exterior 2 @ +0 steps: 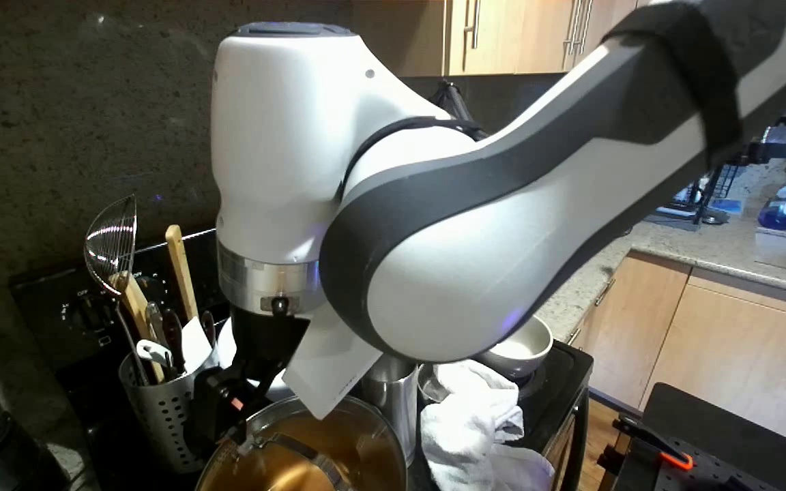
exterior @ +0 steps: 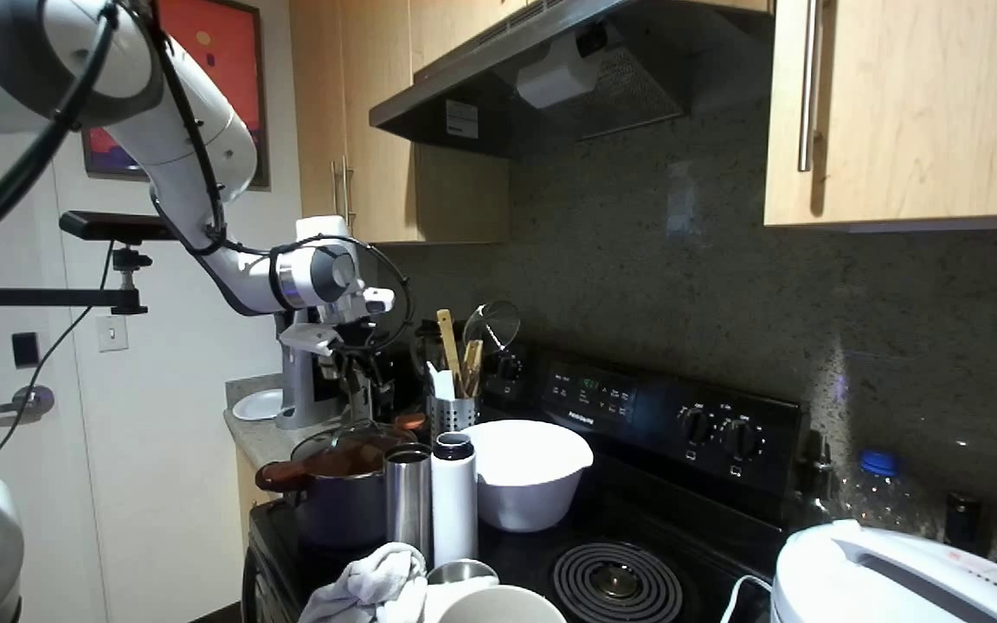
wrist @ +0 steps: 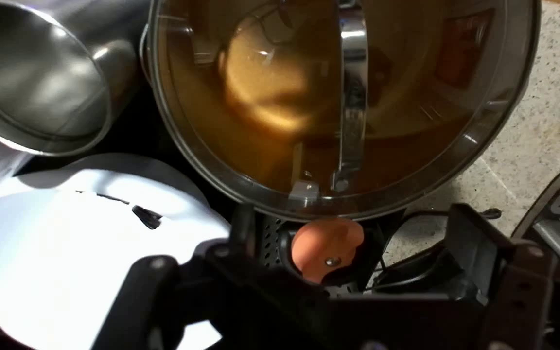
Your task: Move the pot to the front left plate
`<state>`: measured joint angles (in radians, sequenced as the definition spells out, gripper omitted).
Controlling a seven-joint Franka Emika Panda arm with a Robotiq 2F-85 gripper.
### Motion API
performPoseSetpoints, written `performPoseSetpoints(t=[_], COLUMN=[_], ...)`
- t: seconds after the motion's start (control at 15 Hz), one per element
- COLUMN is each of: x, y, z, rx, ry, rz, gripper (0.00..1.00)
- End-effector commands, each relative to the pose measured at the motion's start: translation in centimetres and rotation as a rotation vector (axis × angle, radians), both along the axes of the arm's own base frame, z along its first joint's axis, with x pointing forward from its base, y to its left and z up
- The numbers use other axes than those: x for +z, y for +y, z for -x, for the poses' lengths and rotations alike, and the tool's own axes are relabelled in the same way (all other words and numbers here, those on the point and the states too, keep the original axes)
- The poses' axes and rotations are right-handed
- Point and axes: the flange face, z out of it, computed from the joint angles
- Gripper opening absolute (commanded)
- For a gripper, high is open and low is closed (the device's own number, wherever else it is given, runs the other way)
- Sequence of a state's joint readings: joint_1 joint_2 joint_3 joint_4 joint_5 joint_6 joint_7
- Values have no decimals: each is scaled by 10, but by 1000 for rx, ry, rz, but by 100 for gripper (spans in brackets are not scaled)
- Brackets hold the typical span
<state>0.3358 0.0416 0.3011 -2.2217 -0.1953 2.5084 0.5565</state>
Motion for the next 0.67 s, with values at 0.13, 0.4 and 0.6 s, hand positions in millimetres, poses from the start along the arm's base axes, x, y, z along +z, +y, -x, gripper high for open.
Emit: performPoseSetpoints(t=[0.13, 0.4, 0.6], x=[45, 78, 98], y=[-18, -34, -49], z=[-17, -26, -32], rx=[-83, -122, -154], ry=[7, 69, 123], rz=[-23, -33, -37], gripper=[100, 100, 100])
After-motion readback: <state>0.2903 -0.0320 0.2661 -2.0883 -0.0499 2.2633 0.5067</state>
